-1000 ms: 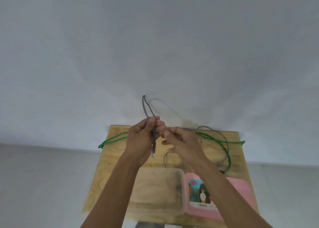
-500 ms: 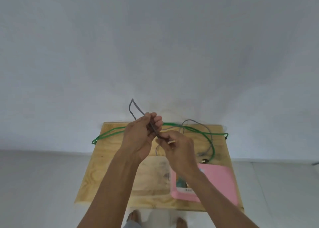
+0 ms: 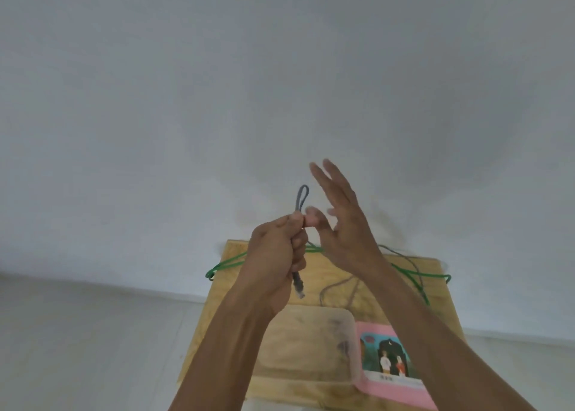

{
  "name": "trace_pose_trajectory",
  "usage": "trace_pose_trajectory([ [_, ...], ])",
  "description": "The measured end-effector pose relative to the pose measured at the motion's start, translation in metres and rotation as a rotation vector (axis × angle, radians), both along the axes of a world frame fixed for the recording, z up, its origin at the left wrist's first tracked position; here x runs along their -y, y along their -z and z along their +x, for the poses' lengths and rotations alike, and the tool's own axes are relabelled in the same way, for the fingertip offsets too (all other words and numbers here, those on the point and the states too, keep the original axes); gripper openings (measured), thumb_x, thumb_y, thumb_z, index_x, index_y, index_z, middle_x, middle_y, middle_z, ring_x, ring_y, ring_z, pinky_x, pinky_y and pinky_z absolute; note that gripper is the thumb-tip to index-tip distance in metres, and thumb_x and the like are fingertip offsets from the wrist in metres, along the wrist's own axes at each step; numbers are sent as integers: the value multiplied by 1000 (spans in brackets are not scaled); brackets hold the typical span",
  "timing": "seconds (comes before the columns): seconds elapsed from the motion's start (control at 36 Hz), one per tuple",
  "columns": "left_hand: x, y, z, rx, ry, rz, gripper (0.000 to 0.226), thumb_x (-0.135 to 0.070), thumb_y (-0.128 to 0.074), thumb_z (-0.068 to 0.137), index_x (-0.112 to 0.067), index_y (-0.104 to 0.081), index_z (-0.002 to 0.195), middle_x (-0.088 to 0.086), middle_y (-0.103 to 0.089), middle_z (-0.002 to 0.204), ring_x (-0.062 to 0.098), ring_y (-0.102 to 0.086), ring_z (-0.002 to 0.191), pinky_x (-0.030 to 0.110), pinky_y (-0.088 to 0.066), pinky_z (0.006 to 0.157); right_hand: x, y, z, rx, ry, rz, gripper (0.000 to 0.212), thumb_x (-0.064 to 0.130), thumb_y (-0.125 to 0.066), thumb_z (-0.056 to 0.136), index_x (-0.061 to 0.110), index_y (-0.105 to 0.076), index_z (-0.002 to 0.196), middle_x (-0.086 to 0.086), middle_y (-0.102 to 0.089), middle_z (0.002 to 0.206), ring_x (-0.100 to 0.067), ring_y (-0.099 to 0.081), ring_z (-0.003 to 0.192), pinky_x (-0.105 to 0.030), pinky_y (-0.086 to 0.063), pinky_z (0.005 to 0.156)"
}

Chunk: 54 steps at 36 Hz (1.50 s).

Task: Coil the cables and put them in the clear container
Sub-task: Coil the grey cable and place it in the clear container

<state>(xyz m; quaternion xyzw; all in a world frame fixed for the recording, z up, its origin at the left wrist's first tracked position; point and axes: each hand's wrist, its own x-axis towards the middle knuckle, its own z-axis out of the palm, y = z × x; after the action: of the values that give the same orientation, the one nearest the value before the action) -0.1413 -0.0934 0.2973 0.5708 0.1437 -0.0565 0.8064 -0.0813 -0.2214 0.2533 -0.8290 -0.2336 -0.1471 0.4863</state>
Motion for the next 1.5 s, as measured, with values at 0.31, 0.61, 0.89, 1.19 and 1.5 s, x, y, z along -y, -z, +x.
trace_pose_trajectory([
  [0.31,-15,-14,-3,235,110,-226,28,-8,-43,103,6,-62,119,2,-42,67,11,-32,57,24,-32,54,-51,-4,-13,-433,-155,115,31,6,-44,100,9,-62,76,5,-45,37,-3,-42,31,-13,-37,37],
  [0.61,-12,3,14,336,-2,16,26,-14,-41,107,-11,-66,114,1,-51,70,12,-37,53,30,-35,62,-32,24,-47,-362,-20,22,34,8,-41,100,31,-48,77,8,-41,59,-7,-32,51,-19,-26,49],
  [0.89,1,8,13,405,13,182,28,-9,-41,106,-16,-65,118,-3,-44,69,15,-32,58,31,-35,58,-18,11,-55,-472,-4,189,39,34,-42,105,14,-57,76,2,-42,60,-16,-34,57,-33,-31,56],
  [1.19,8,-2,23,401,10,201,26,-11,-42,106,-11,-67,115,8,-45,73,16,-42,64,25,-38,57,-10,9,-45,-349,25,177,29,29,-49,102,36,-54,74,24,-55,56,-1,-45,51,-13,-32,53],
  [1.5,17,6,34,336,-246,101,30,-20,-46,105,-10,-69,89,-7,-29,54,12,-26,50,28,-28,52,-20,15,-40,-363,-19,132,37,38,-40,104,49,-52,71,3,-37,60,-11,-31,55,-27,-27,54],
])
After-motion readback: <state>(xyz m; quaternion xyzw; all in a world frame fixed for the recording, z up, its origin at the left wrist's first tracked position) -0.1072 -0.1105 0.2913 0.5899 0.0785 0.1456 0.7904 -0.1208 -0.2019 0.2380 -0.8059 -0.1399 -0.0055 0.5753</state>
